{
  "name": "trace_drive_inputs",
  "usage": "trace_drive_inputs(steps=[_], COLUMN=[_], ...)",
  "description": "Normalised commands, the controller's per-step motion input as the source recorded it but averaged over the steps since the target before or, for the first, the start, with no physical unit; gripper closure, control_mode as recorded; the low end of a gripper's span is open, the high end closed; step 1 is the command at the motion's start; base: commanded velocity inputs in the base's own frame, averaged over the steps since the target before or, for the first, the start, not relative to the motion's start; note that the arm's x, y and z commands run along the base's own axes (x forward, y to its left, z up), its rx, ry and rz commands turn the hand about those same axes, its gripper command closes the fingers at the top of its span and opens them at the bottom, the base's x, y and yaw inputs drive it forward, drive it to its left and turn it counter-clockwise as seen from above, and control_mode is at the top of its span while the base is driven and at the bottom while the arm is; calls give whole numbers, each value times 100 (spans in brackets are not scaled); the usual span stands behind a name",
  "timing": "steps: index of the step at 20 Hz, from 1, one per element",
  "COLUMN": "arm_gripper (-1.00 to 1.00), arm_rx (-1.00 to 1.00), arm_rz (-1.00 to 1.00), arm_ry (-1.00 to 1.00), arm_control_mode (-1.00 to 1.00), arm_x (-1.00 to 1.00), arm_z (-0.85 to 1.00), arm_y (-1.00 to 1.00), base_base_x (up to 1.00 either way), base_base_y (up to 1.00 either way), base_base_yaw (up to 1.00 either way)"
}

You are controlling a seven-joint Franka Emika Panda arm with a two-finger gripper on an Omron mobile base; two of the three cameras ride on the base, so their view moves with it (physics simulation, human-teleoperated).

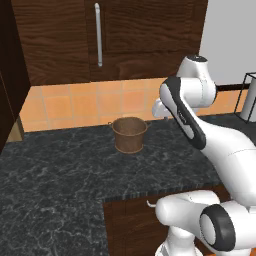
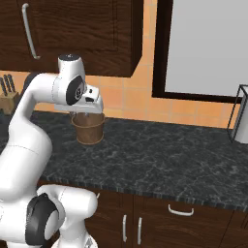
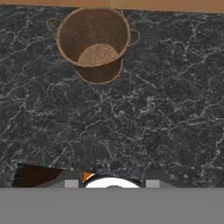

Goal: Open the cabinet, pick up the bread from the cabinet and place it in the basket. Then move the basket to the dining counter.

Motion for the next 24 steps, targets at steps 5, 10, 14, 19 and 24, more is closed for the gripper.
trace_drive_inputs(steps=[5, 10, 14, 19, 24], arm_gripper=[-100, -100, -100, -100, -100], arm_rx=[0, 0, 0, 0, 1], arm_rz=[2, 0, 0, 0, 0], arm_ry=[-17, -44, -32, -15, -11], arm_control_mode=[-100, -100, -100, -100, -100], arm_x=[-64, -36, -15, 0, 0], arm_z=[1, 59, 88, 72, 72], arm_y=[25, 69, 54, 71, 44], base_base_x=[0, 0, 0, 0, 0], base_base_y=[0, 0, 0, 0, 0], base_base_yaw=[0, 0, 0, 0, 0])
